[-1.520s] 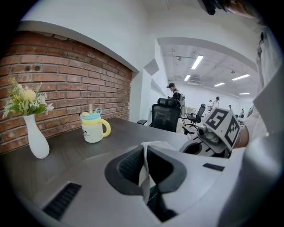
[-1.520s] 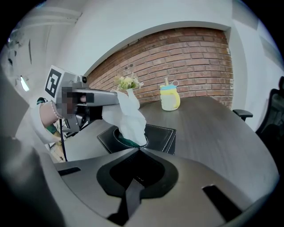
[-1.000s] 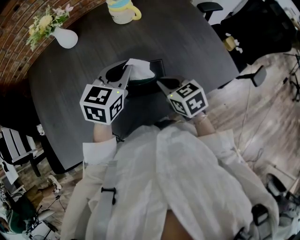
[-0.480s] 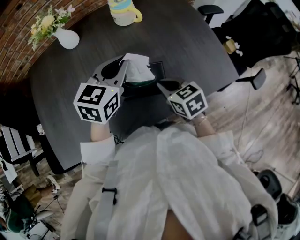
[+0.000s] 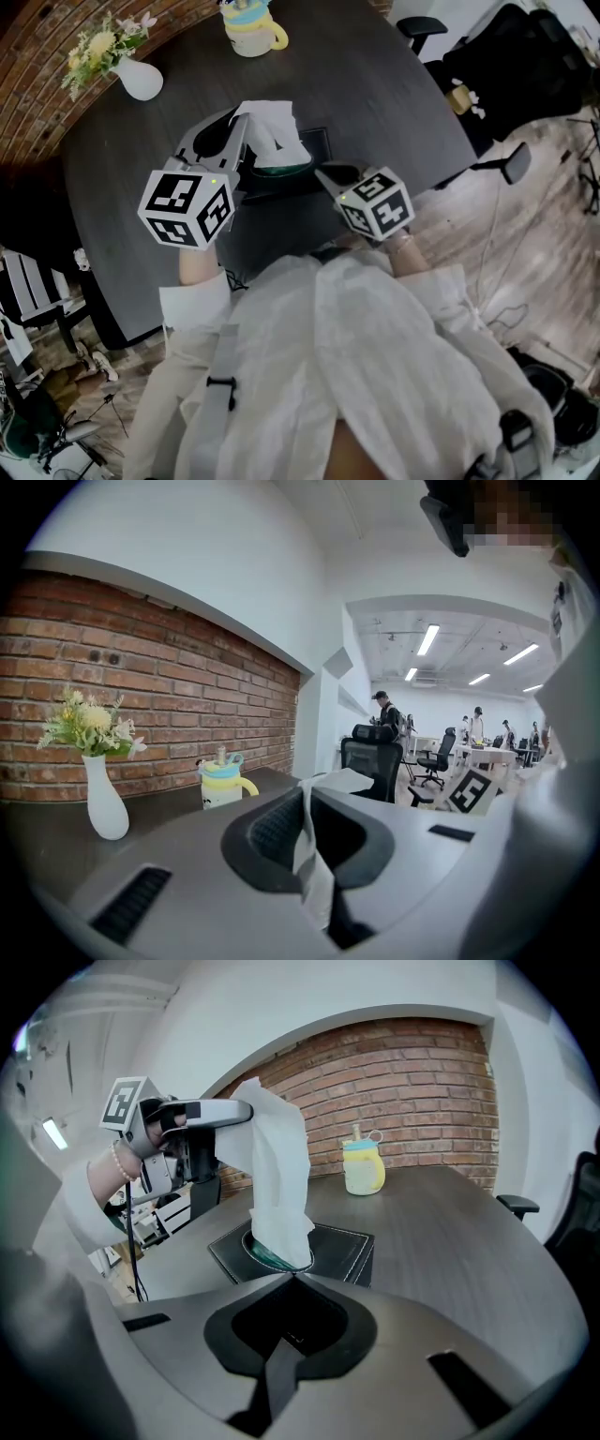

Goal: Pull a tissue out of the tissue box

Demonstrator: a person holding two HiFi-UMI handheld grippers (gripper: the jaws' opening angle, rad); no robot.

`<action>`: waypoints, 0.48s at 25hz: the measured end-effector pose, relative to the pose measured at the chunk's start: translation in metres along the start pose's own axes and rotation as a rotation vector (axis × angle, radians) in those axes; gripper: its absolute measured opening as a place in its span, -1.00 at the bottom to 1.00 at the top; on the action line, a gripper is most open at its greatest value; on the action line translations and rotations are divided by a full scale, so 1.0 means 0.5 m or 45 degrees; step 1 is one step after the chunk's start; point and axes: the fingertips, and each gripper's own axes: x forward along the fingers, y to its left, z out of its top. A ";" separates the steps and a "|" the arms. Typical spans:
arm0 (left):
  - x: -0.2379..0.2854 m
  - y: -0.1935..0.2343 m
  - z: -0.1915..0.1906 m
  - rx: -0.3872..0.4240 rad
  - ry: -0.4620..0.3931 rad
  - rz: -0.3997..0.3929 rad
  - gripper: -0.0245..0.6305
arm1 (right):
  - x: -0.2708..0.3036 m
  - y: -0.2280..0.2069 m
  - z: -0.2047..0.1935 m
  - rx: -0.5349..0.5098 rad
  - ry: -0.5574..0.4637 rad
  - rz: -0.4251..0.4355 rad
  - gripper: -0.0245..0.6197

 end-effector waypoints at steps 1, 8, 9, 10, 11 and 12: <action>-0.005 0.002 0.005 -0.009 -0.015 0.005 -0.91 | 0.000 0.000 0.000 -0.001 0.000 -0.001 -0.91; -0.031 0.014 0.021 -0.061 -0.089 0.026 -0.91 | 0.001 -0.002 -0.002 0.004 -0.013 -0.006 -0.91; -0.034 0.014 0.020 -0.065 -0.094 0.026 -0.91 | 0.001 -0.002 -0.003 0.004 -0.014 -0.008 -0.91; -0.038 0.014 0.020 -0.069 -0.100 0.028 -0.91 | 0.001 -0.002 -0.003 0.004 -0.015 -0.009 -0.91; -0.041 0.015 0.020 -0.074 -0.106 0.030 -0.91 | 0.002 -0.001 -0.002 0.004 -0.016 -0.010 -0.91; -0.043 0.016 0.019 -0.082 -0.111 0.034 -0.91 | 0.002 -0.001 -0.002 0.006 -0.017 -0.012 -0.91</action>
